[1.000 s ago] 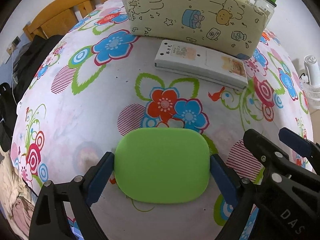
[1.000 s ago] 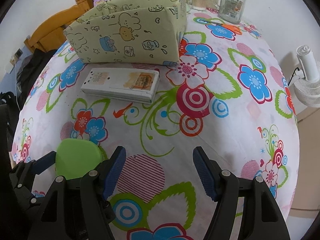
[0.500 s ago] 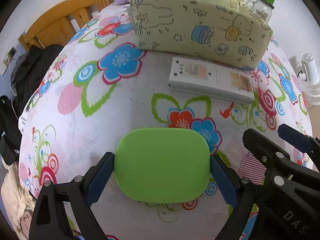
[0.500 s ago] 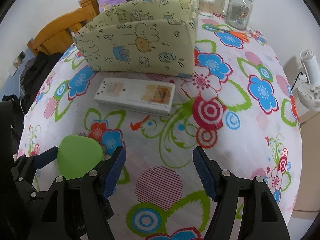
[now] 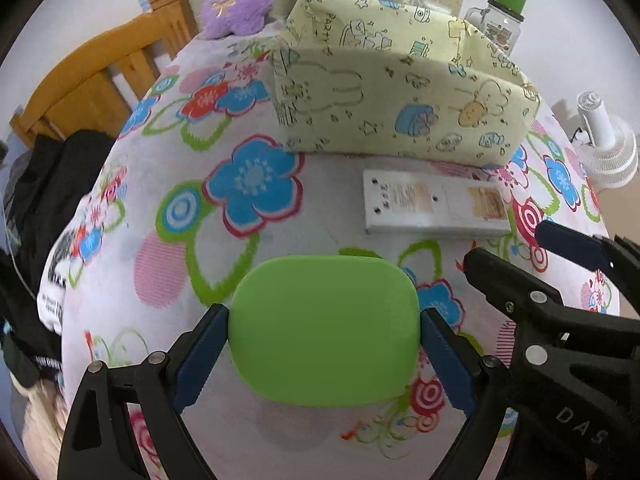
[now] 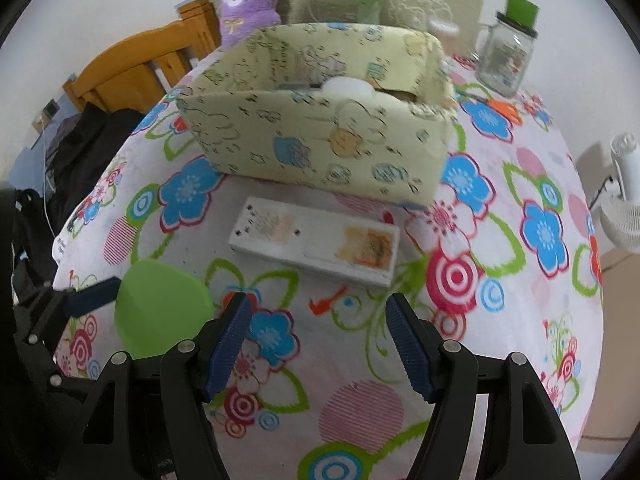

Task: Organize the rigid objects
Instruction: 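Hold the green lid with the left tool while the right grasps the white box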

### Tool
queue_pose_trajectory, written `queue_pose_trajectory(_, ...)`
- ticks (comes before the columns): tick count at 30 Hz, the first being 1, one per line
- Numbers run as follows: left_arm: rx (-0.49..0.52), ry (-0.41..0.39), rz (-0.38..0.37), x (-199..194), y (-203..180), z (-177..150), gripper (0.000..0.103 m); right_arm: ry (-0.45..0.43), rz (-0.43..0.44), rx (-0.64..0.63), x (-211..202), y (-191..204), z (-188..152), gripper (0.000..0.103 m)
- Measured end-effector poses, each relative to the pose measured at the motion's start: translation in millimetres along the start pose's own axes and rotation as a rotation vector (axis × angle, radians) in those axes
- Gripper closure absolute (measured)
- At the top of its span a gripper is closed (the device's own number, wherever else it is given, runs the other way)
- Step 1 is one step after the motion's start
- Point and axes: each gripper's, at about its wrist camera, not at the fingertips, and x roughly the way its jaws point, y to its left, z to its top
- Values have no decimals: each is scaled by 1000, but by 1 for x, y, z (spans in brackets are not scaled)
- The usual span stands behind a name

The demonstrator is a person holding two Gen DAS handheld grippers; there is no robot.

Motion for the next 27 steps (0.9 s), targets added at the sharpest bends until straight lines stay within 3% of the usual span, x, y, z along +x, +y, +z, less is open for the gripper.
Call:
queue_pose_trajectory(10, 70, 11, -37, 13, 1, 20, 8, 6, -18, -230, 10, 11, 26, 30)
queue_pose_trajectory(16, 53, 51, -39, 22, -7, 17, 8, 36, 61, -390, 22, 10, 33, 30)
queue_pose_trajectory(27, 1, 79, 32, 32, -15, 13, 8, 97, 175, -585, 53, 9, 42, 30)
